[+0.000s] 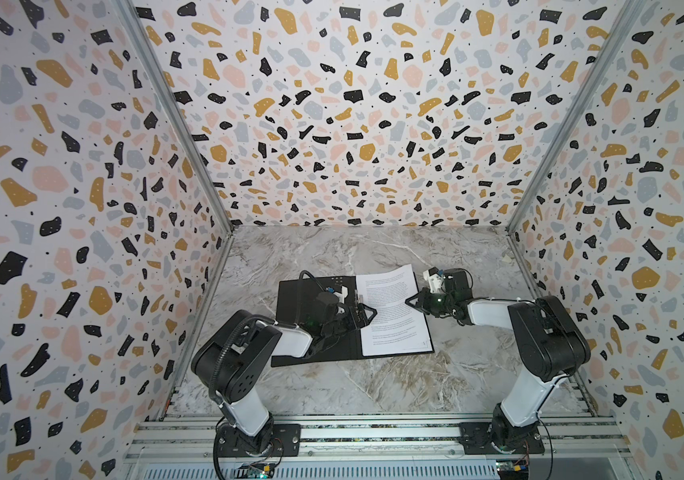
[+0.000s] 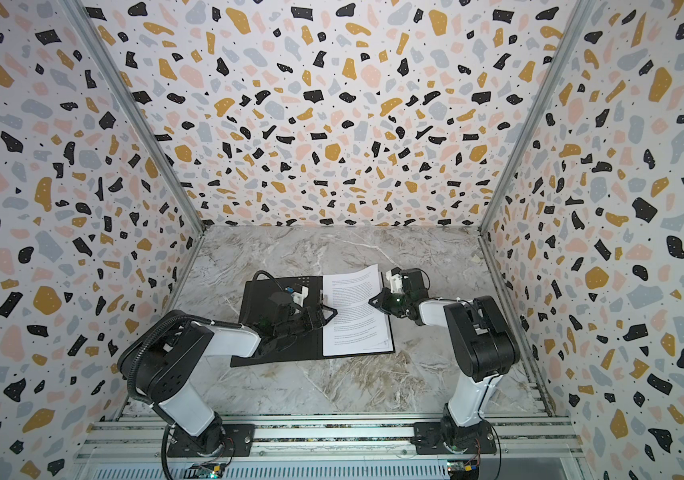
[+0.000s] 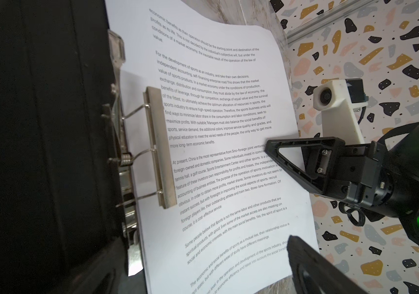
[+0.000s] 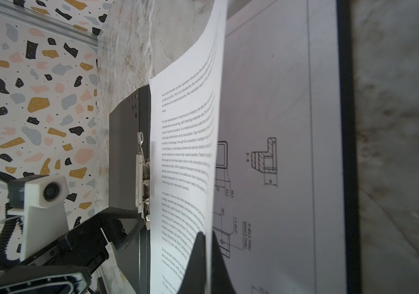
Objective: Put the files into the folder
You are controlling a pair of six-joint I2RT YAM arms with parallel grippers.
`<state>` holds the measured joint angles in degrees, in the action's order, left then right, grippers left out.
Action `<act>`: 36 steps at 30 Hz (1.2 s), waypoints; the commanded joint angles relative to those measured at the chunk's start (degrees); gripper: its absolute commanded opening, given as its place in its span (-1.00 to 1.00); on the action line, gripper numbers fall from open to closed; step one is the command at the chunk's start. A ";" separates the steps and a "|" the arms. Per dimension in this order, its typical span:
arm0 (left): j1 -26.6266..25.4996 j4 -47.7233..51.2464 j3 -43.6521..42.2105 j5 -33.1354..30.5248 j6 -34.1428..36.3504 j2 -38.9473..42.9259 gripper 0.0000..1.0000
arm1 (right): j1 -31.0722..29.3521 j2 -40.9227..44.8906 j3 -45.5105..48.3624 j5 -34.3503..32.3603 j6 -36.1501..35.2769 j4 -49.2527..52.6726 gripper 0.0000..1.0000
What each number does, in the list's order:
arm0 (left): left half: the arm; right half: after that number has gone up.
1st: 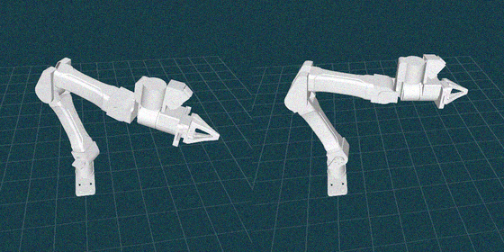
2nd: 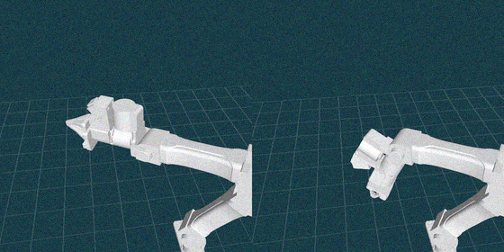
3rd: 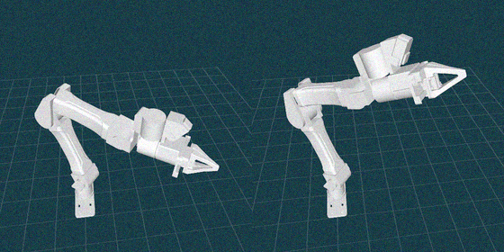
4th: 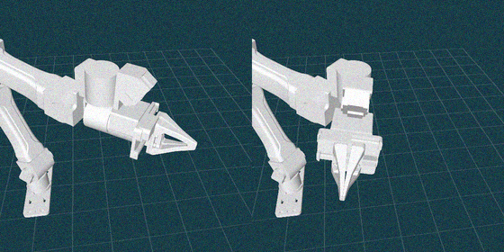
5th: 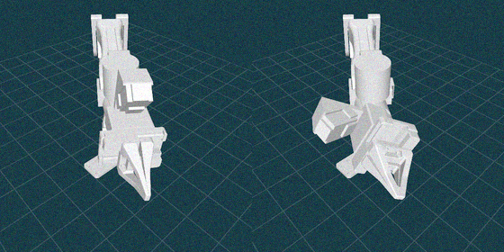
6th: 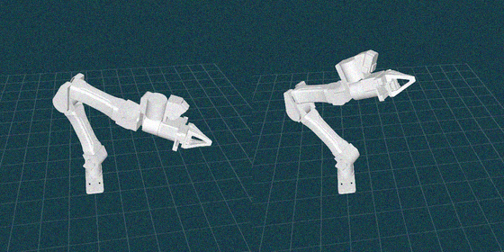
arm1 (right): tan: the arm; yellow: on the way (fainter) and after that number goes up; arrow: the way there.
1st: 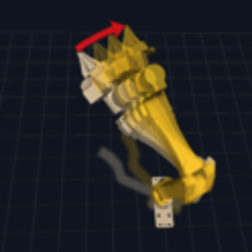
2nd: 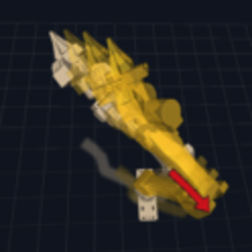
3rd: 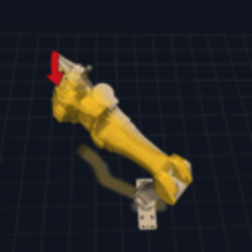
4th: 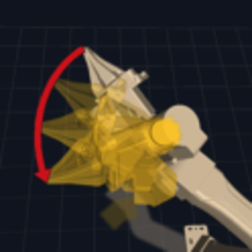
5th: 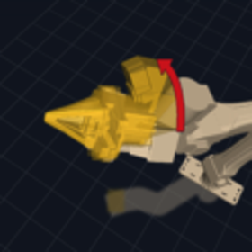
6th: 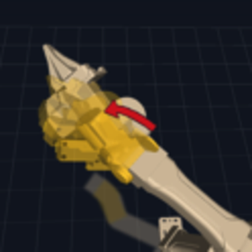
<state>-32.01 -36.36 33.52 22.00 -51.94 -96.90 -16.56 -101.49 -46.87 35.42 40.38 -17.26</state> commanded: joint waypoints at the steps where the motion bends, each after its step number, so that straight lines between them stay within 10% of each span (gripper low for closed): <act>1: -0.51 -3.10 0.85 0.41 -0.32 -0.92 0.99 | 0.29 2.55 0.02 -0.06 -0.89 1.59 -0.86; 15: -0.51 -3.50 0.58 0.35 -0.61 -1.38 1.00 | 0.82 3.32 -2.80 -3.60 -3.48 8.70 0.26; 36: -1.80 0.94 5.50 -0.02 3.34 -3.59 1.00 | 6.59 9.29 -0.16 -8.06 -8.05 15.10 0.50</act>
<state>-33.04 -35.51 37.26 21.96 -50.57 -99.79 -10.66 -94.39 -48.12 27.79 34.06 -3.97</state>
